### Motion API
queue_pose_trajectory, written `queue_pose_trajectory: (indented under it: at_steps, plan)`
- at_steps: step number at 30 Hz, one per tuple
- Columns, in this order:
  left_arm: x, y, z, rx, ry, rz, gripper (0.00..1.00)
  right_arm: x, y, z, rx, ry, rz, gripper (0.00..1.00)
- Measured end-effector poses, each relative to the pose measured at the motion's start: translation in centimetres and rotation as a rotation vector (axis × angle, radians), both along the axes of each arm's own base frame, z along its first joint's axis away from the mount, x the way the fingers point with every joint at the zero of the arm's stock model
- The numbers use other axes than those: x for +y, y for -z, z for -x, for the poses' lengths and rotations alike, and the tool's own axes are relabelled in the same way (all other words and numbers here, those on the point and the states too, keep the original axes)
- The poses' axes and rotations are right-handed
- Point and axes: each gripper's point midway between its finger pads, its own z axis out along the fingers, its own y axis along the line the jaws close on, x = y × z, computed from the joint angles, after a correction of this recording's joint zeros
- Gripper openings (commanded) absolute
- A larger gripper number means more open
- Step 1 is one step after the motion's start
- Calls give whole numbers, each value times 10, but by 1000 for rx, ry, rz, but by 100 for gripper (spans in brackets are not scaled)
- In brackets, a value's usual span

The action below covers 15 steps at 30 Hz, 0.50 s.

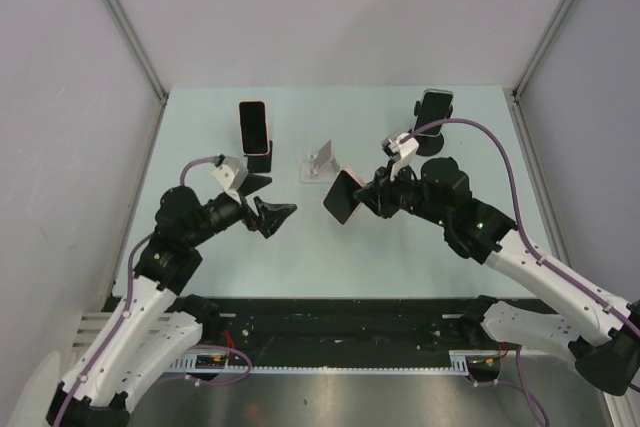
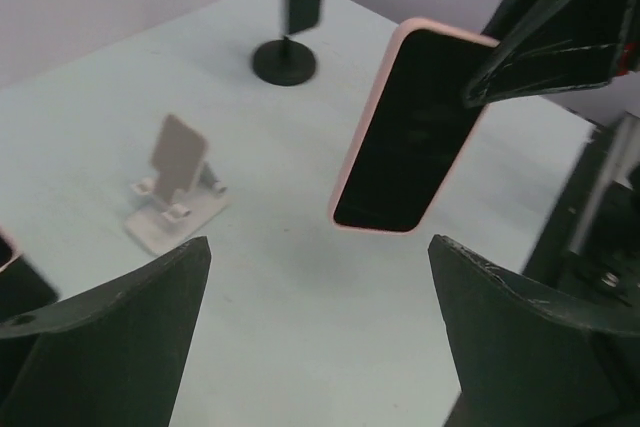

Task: Remove the phone from the phone stand

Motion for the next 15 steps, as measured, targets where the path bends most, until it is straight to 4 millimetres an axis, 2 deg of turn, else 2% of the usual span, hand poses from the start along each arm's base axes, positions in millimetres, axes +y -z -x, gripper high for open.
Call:
queue_pose_trajectory:
  at_steps: [5, 10, 15]
  plan:
    - [-36, -5, 13, 70, 257, -6, 95, 8, 5, 36, -23, -221, 35, 0]
    - [-53, 4, 35, 133, 446, -6, 91, 17, 13, 65, -20, -404, 41, 0]
    - [-64, 3, 60, 125, 593, -7, 88, 25, 16, 86, -11, -534, 27, 0]
